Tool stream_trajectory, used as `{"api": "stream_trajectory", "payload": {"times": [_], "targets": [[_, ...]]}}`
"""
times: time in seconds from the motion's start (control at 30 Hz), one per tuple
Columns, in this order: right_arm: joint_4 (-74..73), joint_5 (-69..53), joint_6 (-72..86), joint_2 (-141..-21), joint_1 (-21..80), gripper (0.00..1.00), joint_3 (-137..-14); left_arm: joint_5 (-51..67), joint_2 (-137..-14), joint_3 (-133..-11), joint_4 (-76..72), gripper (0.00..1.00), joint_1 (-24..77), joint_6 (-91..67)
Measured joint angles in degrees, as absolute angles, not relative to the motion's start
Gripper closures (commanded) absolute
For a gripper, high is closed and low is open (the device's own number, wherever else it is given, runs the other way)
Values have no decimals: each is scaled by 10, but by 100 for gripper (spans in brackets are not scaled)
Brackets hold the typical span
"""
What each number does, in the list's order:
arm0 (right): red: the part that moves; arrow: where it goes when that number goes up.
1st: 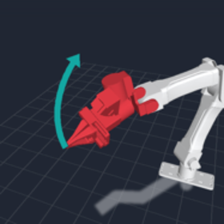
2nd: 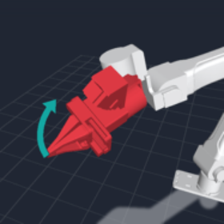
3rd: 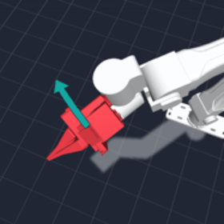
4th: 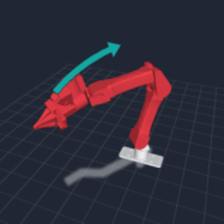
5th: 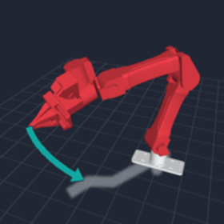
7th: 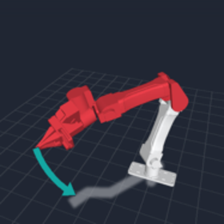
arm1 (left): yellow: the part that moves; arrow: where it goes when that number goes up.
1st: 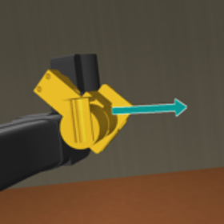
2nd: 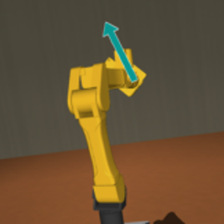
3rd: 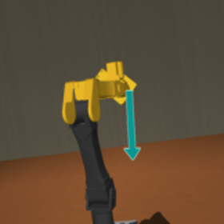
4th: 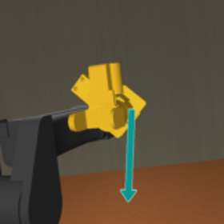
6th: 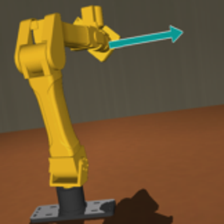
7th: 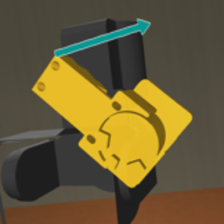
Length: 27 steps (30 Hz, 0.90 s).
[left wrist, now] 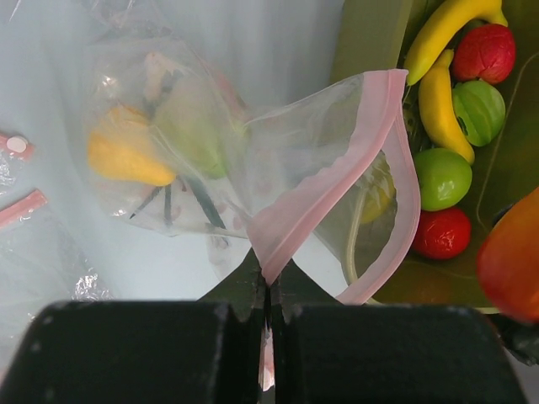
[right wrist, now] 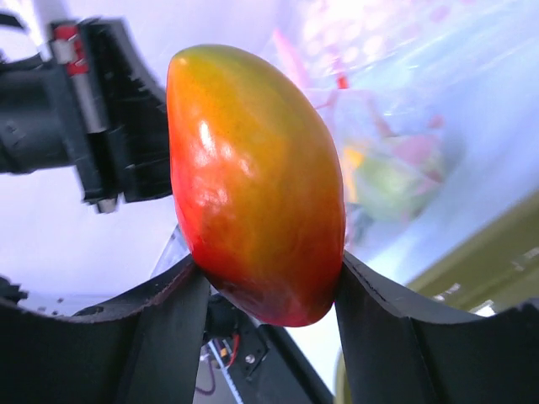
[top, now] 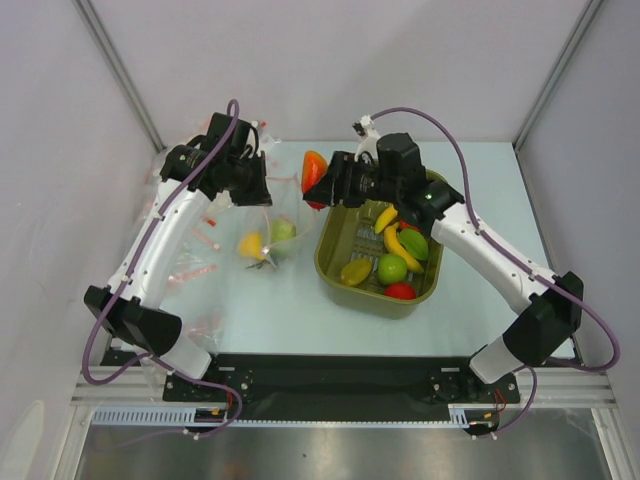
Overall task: Place the food in the zip-top bag and seal the zipper
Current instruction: Place the fake fruit in the zipper food storage bag.
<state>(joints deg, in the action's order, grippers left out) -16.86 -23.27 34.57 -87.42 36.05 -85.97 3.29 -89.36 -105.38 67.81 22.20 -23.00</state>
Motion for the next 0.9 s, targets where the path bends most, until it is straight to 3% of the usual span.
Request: {"api": "stream_trajectory", "payload": {"times": [0.17, 0.37, 0.47, 0.5, 0.67, 0.9], "targets": [[-168, -256, 345, -898, 390, 58, -876, 35, -894, -1054, 672, 98, 222, -236], [-184, -260, 338, -941, 413, 53, -895, 37, -894, -1054, 667, 99, 222, -245], [-196, -260, 334, -955, 418, 36, -904, 38, -894, -1056, 667, 100, 222, -247], [-199, -260, 333, -961, 418, 26, -910, 39, -894, -1056, 667, 100, 222, -250], [-215, -260, 317, -971, 418, 2, -934, 46, -893, -1056, 666, 100, 222, -254], [-226, -233, 295, -970, 419, 0, -940, 48, -893, -1056, 666, 100, 222, -255]]}}
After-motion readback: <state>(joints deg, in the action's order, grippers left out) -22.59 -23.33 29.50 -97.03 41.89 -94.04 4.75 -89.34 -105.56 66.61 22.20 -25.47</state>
